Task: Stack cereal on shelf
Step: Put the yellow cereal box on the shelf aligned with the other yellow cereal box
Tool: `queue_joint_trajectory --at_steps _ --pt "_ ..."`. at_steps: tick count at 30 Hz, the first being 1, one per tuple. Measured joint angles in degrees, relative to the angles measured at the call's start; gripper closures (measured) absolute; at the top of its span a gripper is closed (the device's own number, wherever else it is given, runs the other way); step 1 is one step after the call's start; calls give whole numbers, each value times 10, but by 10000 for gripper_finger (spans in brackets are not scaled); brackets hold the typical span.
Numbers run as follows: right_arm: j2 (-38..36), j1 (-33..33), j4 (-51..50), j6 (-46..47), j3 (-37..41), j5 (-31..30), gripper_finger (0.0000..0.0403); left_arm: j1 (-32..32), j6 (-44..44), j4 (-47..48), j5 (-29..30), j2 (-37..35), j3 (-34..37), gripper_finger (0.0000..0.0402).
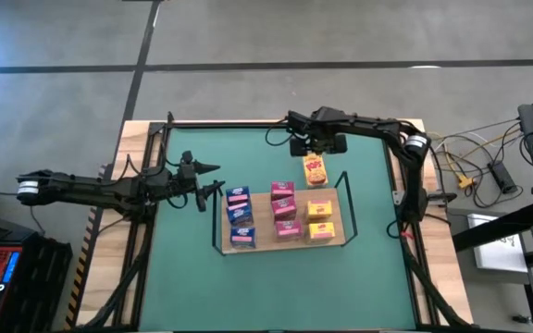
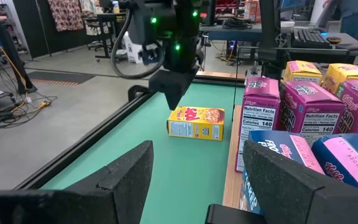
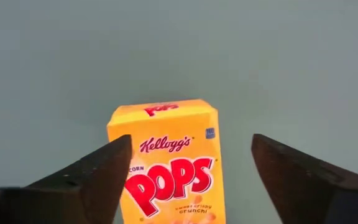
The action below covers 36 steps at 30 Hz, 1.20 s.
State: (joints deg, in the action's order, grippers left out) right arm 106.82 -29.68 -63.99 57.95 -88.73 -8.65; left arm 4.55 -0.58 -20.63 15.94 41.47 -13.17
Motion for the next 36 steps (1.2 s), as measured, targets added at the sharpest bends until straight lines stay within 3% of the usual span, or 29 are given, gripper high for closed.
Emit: queue_joint_trajectory --at_steps 7,18,36 --pt "14 -4 5 -23 1 18 25 0 0 0 0 0 0 168" --pt "51 -13 17 -77 -1 35 22 0 0 0 0 0 0 168" --pt "21 -16 21 -75 2 47 21 0 0 0 0 0 0 168"
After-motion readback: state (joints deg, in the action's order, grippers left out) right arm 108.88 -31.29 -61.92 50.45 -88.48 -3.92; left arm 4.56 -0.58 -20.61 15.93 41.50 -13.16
